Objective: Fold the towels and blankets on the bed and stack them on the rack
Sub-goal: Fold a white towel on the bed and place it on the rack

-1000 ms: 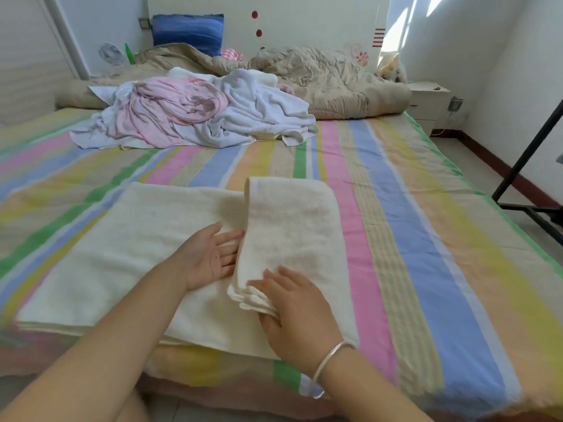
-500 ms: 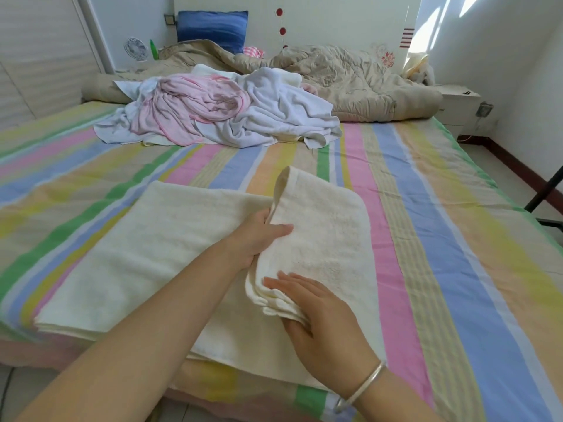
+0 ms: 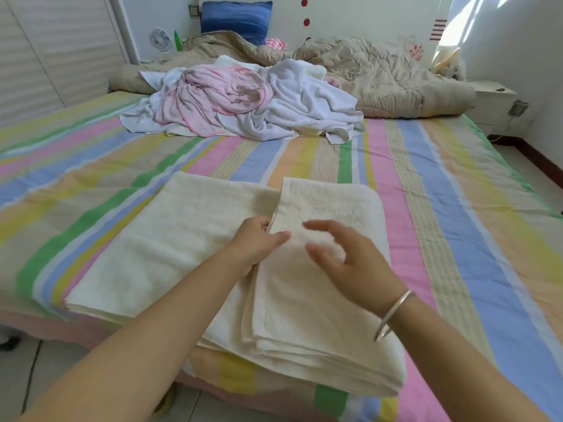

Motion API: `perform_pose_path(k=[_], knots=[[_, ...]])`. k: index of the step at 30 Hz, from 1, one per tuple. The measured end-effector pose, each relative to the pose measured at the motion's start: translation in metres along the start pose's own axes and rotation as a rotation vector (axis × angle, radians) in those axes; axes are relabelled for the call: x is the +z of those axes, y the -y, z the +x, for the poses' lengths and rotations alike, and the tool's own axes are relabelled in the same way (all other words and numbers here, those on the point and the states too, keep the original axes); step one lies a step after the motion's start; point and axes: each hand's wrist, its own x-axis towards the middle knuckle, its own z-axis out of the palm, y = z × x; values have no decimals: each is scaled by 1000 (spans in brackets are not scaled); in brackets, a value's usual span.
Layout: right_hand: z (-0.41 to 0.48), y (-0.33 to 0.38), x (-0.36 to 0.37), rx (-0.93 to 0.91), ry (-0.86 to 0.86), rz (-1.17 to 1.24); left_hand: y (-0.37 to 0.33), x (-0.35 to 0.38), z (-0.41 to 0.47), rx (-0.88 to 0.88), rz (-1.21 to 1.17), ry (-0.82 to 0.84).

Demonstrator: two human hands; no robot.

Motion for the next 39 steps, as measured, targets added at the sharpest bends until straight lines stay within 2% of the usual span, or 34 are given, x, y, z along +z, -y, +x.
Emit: perform_pose_path(k=[3, 9, 13, 18, 20, 22, 24, 27, 29, 31, 32, 34, 37, 39], knots=[[22, -21, -6, 34, -47, -237, 3, -7, 0, -14, 24, 22], [21, -56, 8, 243, 232, -627, 5, 0, -3, 2, -23, 41], [11, -62, 9, 304, 168, -665, 8, 18, 1, 29, 37, -17], [39, -50, 16, 233, 37, -679, 16, 18, 3, 35, 146, -62], [64, -44, 24, 111, -13, -665, 16, 20, 0, 104, 260, -101], [91, -47, 37, 7, 37, -681, 15, 25, -3, 229, 542, -191], [109, -63, 52, 43, 149, -701, 17, 30, -8, 319, 801, -292], [117, -91, 73, 170, 205, -665, 22, 29, -6, 285, 849, -310], [117, -98, 80, 168, 185, -669, 21, 28, -5, 263, 924, -301], [118, -99, 80, 161, 183, -681, 18, 29, -12, 318, 1019, -305], [118, -98, 80, 163, 175, -686, 17, 29, -19, 357, 1040, -273], [117, -98, 79, 156, 162, -697, 17, 26, -33, 386, 1034, -105], [113, -95, 76, 117, 152, -710, 25, 12, -56, 305, 1040, 254], [108, -88, 71, 90, 143, -714, 33, 3, -67, 304, 1103, 351]])
